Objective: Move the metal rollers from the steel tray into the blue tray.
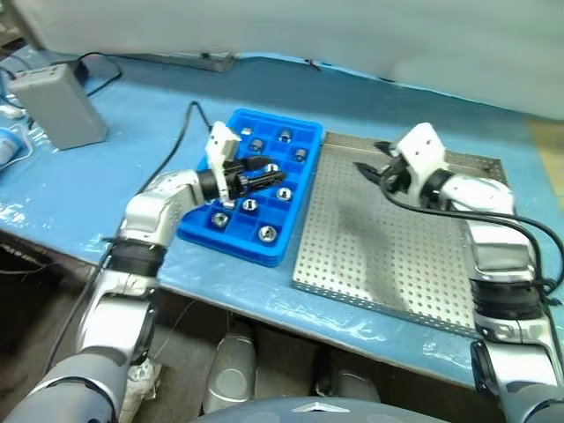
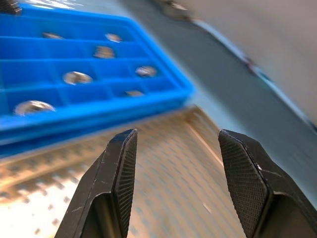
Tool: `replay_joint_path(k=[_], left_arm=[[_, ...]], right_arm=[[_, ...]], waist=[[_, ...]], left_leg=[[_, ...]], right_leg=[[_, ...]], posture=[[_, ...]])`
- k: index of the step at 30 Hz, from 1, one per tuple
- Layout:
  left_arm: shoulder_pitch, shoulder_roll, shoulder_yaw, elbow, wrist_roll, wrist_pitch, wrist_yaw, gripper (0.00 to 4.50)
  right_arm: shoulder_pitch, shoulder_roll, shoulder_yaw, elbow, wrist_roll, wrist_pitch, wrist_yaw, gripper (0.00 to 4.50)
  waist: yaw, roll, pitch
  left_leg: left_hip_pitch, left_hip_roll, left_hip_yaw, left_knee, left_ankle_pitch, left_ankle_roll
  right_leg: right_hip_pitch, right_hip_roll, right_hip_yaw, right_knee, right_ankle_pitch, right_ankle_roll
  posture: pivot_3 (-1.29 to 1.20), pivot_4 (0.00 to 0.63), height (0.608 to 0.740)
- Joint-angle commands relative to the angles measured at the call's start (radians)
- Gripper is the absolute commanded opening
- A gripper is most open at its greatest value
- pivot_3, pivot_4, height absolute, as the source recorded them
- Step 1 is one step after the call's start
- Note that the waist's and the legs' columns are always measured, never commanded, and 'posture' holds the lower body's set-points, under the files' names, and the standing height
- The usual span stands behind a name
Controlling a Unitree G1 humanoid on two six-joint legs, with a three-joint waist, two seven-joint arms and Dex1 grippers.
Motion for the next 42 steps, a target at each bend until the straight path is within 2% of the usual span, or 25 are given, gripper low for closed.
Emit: replay_joint_path(k=[1, 4, 9, 20, 27, 42], left_arm=[[-0.054, -0.031, -0.013, 0.057, 0.024, -0.049, -0.057, 3.36], [-0.071, -0.061, -0.015, 0.097, 0.038, -0.062, -0.078, 3.36], [-0.047, -0.069, -0.010, 0.087, 0.056, -0.060, -0.091, 3.36], [0.048, -0.025, 0.036, -0.052, 0.048, 0.007, -0.030, 3.36], [0.086, 0.005, 0.081, -0.112, 0.038, 0.032, 0.011, 3.36], [0.136, 0.003, 0.097, -0.200, 0.019, 0.053, 0.076, 3.36]], right_arm=[[0.099, -0.001, -0.082, -0.156, 0.024, 0.080, -0.063, 2.67], [0.204, 0.006, -0.103, -0.253, 0.034, 0.132, -0.096, 2.67], [0.204, 0.000, -0.088, -0.250, 0.043, 0.151, -0.131, 2.67], [0.108, 0.030, 0.000, -0.094, 0.030, 0.082, -0.187, 2.67], [0.030, 0.019, 0.042, 0.015, 0.033, 0.016, -0.169, 2.67], [-0.061, 0.041, 0.101, 0.157, 0.025, -0.077, -0.177, 2.67]], waist=[[-0.035, 0.000, 0.000], [-0.086, 0.000, 0.000], [-0.139, 0.000, 0.000], [-0.131, 0.000, 0.000], [-0.124, 0.000, 0.000], [-0.077, 0.000, 0.000]], left_leg=[[0.000, 0.000, 0.000, 0.000, 0.000, 0.000], [-0.001, 0.000, 0.000, -0.002, -0.001, 0.002], [-0.001, 0.000, 0.001, -0.001, -0.002, 0.005], [0.000, 0.000, 0.000, 0.000, -0.004, 0.011], [-0.001, 0.001, -0.001, 0.001, -0.003, 0.011], [-0.002, 0.001, -0.002, 0.001, -0.003, 0.012]], right_leg=[[0.000, 0.000, 0.000, -0.001, 0.001, -0.001], [0.000, 0.000, -0.002, -0.004, 0.001, -0.001], [0.001, 0.000, -0.003, -0.007, 0.002, -0.001], [0.006, -0.002, -0.009, -0.008, 0.003, -0.005], [0.006, -0.003, -0.011, -0.008, 0.003, -0.005], [0.006, -0.003, -0.013, -0.008, 0.003, -0.006]], posture=[[-0.02, 0.150, 0.740], [-0.05, 0.150, 0.740], [-0.04, 0.150, 0.740], [0.10, 0.150, 0.740], [0.18, 0.150, 0.740], [0.25, 0.150, 0.740]])
